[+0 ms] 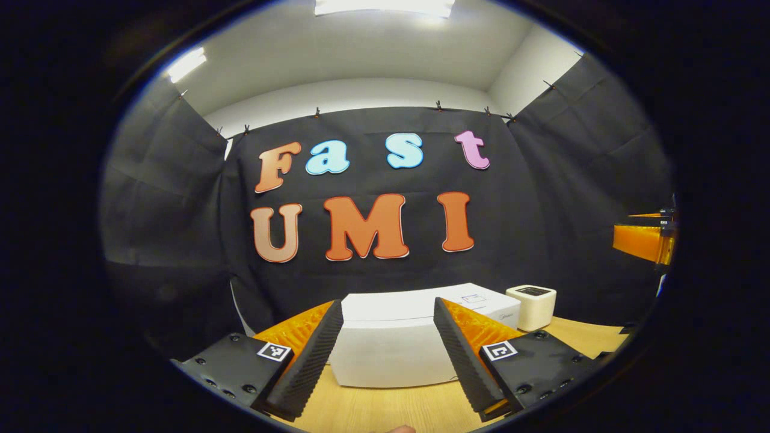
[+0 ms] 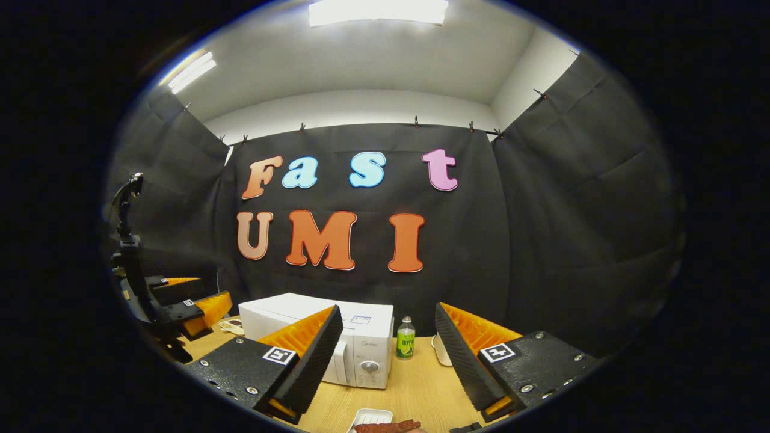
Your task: Open the microwave oven with the left hand, put the food in, and close the microwave oven.
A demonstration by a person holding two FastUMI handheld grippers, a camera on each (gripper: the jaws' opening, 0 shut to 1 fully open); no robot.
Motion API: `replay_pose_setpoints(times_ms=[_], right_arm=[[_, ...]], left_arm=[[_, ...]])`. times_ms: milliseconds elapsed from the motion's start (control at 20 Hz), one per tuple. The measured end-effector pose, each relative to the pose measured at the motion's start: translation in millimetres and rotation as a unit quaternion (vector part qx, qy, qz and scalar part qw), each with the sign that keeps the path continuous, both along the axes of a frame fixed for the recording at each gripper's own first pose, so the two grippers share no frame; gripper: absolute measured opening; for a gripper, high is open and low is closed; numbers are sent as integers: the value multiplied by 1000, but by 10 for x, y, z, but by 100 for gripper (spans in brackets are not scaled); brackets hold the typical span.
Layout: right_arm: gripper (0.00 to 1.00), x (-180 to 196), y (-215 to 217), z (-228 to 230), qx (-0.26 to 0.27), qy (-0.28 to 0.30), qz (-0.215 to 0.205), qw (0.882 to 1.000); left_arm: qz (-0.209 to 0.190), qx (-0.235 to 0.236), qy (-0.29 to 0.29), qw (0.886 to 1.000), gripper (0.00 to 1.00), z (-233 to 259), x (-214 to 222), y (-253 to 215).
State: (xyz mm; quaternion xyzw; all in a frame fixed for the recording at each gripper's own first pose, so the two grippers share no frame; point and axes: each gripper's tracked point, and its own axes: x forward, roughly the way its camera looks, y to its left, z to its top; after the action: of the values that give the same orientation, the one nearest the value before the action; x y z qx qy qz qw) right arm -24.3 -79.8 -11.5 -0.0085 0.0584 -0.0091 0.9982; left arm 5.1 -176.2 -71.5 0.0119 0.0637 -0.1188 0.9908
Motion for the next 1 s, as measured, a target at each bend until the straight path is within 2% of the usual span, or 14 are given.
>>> replay_pose_setpoints(times_ms=[50,250,350,550,700,1000], right_arm=[[95,-34,-54,-9,1,0,-4,1000],[95,-158,-301,-46,5,0,-20,1000],[95,-209,-388,-97,15,2,-25,1000],[96,-244,-596,-237,14,11,-38,999],[95,-259,-711,-307,11,11,-46,999],[95,-245,-909,-512,13,14,-54,998]], left_arm=[[-8,-4,5,1000,100,-59,-5,-117],[-42,-18,28,999,99,-320,-36,-574],[-55,-10,32,998,97,-437,-72,-750],[-73,3,42,996,100,-728,-73,-1086],[-78,20,60,995,98,-1046,-33,-1290],[-61,55,98,992,100,-1726,169,-1559]])
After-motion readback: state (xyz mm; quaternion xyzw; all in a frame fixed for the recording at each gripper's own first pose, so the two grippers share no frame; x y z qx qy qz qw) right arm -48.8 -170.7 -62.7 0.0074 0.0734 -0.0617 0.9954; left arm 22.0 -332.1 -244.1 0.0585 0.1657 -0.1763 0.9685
